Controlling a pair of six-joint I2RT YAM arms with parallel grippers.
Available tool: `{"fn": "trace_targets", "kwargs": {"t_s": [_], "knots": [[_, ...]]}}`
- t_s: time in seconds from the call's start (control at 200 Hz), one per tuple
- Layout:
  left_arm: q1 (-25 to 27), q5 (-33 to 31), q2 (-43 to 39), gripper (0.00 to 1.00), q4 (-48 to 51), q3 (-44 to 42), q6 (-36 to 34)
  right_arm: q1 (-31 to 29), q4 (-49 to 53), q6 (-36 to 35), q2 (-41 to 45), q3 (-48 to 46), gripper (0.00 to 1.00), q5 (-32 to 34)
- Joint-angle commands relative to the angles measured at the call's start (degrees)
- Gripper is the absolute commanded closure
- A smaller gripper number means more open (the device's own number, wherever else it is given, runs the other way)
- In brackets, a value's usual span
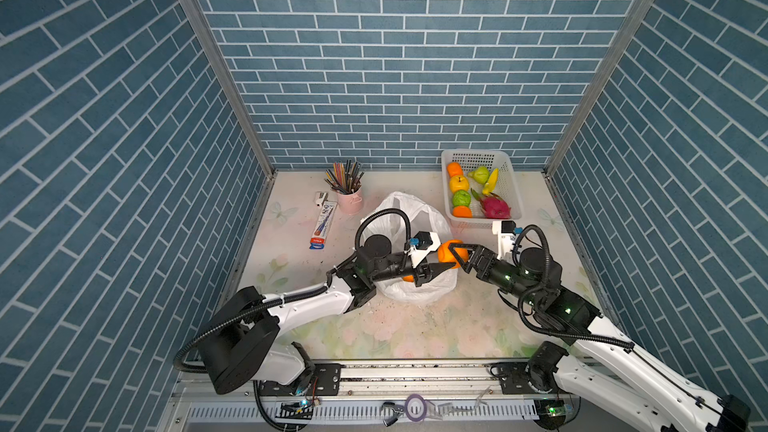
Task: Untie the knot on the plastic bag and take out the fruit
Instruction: 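Lift the orange out with the left gripper while the right gripper grasps it, then carry the orange to the basket with the right gripper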
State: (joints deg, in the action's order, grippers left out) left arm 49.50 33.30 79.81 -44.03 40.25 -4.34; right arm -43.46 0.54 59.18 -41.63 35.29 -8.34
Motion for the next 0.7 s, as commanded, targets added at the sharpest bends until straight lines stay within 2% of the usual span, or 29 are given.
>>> {"fn": "trace_targets", "kwargs": {"t_s": [0.0, 0.095, 0.31, 0.4, 0.475, 0.57, 0.63, 0.695], "knots": [[0.8, 2.7, 0.4, 0.66, -3.2, 2.9, -5.4, 0.4, -8.1, 3.9, -1.0, -0.6, 0.09, -6.0], [1.2, 2.1, 0.8, 0.66, -3.2, 3.8, -5.3, 0.4, -11.4, 5.7, -1.2, -1.9, 0.17, -6.9], [1.8, -0.3, 1.2, 0.65, -0.3, 5.7, -6.1, 0.6, -10.4, 4.5, -1.1, -0.6, 0.37, -6.6], [1.8, -2.1, 1.0, 0.52, 0.5, 6.0, -5.4, 0.8, -7.5, 3.1, -1.5, 1.3, 0.41, -5.7], [1.9, -4.6, 0.7, 0.34, 0.5, 5.9, -3.8, 1.0, -5.3, 1.5, -1.6, 3.0, 0.42, -4.3], [1.9, -7.7, -0.1, 0.17, 1.6, 5.5, -2.2, 1.9, -4.1, -0.5, -1.4, 4.4, 0.43, -2.2], [1.8, -8.7, -0.9, 0.13, 2.4, 5.1, -1.4, 3.2, -3.9, -1.9, -1.4, 5.3, 0.44, -1.6], [1.8, -10.1, -1.9, 0.13, 3.5, 4.7, -0.1, 5.4, -2.6, -4.1, -1.8, 6.8, 0.45, -1.1]]}}
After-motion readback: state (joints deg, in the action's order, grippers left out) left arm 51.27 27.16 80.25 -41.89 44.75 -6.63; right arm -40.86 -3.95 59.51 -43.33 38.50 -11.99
